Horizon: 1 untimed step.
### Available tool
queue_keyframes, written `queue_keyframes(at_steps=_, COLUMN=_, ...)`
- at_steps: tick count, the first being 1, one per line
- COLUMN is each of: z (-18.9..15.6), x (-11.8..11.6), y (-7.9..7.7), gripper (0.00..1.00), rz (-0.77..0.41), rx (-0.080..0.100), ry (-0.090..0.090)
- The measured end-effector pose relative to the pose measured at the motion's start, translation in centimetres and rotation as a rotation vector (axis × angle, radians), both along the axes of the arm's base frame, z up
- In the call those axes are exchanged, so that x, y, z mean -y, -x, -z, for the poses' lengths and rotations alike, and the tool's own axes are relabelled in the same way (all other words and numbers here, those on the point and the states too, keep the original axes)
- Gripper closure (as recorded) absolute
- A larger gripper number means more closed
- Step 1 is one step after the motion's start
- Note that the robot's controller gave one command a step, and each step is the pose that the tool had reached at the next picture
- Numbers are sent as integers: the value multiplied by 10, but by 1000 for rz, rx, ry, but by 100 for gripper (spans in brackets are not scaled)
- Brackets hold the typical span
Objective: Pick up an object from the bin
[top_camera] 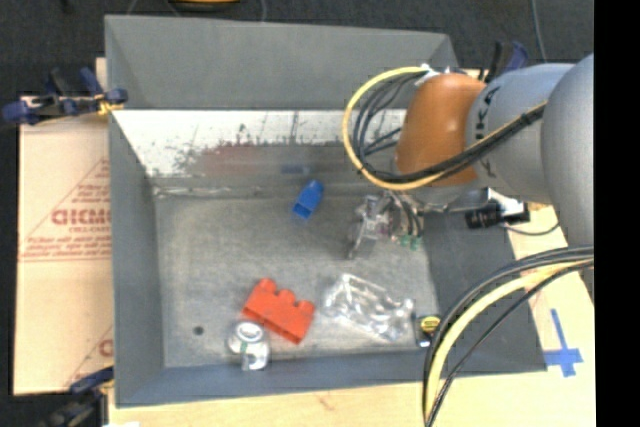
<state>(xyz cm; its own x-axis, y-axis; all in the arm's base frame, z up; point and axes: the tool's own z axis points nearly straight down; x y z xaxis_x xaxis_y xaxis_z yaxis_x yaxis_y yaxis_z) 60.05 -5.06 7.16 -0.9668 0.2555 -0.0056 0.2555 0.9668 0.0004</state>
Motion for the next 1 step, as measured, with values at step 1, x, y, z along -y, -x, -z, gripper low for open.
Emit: queue_keyframes(at_steps=1, z=-134, x=2, y=-8, gripper=100, rz=-9, rx=7, ry=0)
